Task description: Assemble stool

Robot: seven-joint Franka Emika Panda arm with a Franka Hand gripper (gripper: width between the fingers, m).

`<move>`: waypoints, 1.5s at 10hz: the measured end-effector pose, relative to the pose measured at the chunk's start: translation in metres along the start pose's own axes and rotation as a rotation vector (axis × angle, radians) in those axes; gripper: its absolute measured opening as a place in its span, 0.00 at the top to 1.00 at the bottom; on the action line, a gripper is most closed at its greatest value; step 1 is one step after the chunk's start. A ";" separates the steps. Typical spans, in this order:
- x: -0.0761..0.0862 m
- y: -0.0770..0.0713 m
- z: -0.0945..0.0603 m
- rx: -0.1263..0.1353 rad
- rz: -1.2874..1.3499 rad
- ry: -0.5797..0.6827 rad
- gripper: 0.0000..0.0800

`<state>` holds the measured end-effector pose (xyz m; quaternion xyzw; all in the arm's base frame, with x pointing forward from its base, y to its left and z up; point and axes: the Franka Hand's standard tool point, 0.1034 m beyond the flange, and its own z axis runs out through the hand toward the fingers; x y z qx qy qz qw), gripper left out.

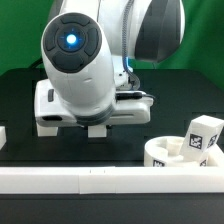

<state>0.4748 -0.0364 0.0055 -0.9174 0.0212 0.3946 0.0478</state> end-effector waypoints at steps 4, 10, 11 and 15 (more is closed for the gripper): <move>0.000 0.001 0.000 0.002 0.002 0.000 0.58; -0.031 -0.022 -0.084 0.026 0.010 0.064 0.58; -0.033 -0.019 -0.088 0.030 0.015 0.088 0.58; -0.017 -0.027 -0.093 0.028 0.075 0.192 0.58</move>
Offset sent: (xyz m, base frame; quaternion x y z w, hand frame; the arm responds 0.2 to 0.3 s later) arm 0.0000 0.0000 0.0000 0.0000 0.0000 0.0000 1.0000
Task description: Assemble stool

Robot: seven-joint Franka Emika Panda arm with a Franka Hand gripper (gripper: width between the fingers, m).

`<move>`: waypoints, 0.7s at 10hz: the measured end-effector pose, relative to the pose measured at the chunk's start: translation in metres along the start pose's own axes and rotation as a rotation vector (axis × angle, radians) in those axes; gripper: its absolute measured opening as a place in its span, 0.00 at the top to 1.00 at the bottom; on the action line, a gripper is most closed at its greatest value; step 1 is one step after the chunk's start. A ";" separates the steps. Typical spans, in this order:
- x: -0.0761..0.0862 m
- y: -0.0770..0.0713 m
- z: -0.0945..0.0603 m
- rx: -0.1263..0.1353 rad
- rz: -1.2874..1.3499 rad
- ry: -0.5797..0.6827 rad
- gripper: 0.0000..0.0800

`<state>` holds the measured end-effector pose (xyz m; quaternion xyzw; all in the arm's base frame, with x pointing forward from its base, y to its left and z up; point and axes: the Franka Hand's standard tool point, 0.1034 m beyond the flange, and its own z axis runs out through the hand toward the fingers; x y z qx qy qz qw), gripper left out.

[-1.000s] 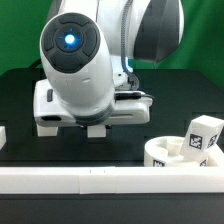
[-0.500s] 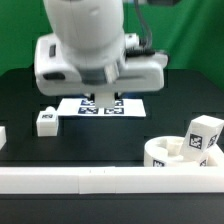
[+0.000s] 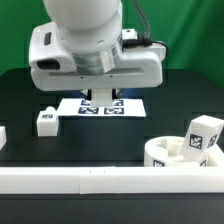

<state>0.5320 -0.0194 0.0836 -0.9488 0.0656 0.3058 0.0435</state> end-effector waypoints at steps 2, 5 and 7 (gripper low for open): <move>0.002 -0.031 -0.052 0.087 0.019 0.133 0.58; 0.018 -0.022 -0.082 0.107 0.039 0.362 0.58; 0.020 -0.023 -0.084 0.101 0.043 0.478 0.58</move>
Offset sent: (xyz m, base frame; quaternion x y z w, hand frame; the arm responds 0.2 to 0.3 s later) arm 0.0292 -0.0283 0.0361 0.0736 0.0977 0.0322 0.9920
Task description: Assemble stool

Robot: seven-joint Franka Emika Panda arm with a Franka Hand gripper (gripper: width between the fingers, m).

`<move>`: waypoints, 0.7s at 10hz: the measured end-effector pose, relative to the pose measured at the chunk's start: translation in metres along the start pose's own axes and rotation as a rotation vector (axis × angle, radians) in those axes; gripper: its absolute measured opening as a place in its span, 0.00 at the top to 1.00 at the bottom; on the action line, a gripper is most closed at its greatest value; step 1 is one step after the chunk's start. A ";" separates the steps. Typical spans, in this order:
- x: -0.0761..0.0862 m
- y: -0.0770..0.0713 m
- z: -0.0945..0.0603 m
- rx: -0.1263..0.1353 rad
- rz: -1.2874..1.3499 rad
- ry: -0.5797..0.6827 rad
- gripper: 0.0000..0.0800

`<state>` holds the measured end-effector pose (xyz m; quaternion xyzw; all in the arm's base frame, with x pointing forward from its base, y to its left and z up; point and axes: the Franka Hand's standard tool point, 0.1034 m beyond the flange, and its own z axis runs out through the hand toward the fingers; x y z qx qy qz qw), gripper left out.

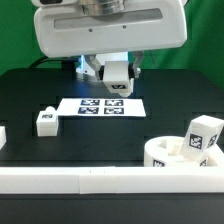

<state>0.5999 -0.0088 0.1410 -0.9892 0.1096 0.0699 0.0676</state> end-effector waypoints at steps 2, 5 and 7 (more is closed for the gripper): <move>0.008 -0.009 0.001 0.025 0.021 0.126 0.58; 0.033 -0.035 -0.020 0.062 0.056 0.327 0.58; 0.038 -0.050 -0.018 0.027 0.065 0.511 0.58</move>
Offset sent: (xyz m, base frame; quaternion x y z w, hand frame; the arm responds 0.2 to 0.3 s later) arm 0.0357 0.0295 0.0211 0.0927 0.2106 0.0524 0.9718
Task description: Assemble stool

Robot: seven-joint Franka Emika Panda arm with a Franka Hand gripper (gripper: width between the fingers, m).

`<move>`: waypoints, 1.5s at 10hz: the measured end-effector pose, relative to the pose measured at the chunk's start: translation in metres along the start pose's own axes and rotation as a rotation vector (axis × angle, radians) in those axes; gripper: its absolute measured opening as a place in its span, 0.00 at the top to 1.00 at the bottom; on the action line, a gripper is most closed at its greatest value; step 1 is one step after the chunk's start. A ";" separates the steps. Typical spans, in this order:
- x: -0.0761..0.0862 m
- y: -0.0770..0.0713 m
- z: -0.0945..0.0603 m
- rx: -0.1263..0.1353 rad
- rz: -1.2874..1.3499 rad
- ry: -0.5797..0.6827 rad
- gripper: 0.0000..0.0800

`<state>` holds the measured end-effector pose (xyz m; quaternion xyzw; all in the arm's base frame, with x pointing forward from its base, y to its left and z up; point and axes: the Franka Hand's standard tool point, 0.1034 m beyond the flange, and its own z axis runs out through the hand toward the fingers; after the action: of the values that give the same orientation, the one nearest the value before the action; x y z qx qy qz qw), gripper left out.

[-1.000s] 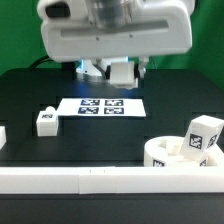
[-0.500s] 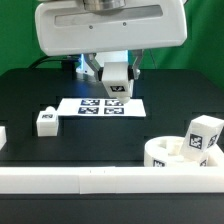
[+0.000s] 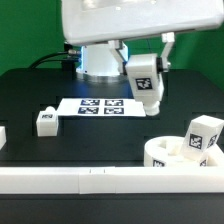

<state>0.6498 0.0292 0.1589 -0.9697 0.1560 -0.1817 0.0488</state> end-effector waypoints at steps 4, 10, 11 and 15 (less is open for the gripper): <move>-0.021 -0.004 0.023 -0.035 -0.036 0.228 0.58; -0.022 0.020 0.035 -0.054 -0.113 0.299 0.58; -0.032 0.011 0.029 -0.043 -0.106 0.203 0.58; -0.049 -0.015 0.026 -0.018 -0.086 0.144 0.58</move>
Offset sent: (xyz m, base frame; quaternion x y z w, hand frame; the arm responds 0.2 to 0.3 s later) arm -0.0142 -0.0290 -0.0266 -0.1732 0.1789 -0.0841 0.9649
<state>0.6203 0.0599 0.1203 -0.9604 0.1189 -0.2513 0.0208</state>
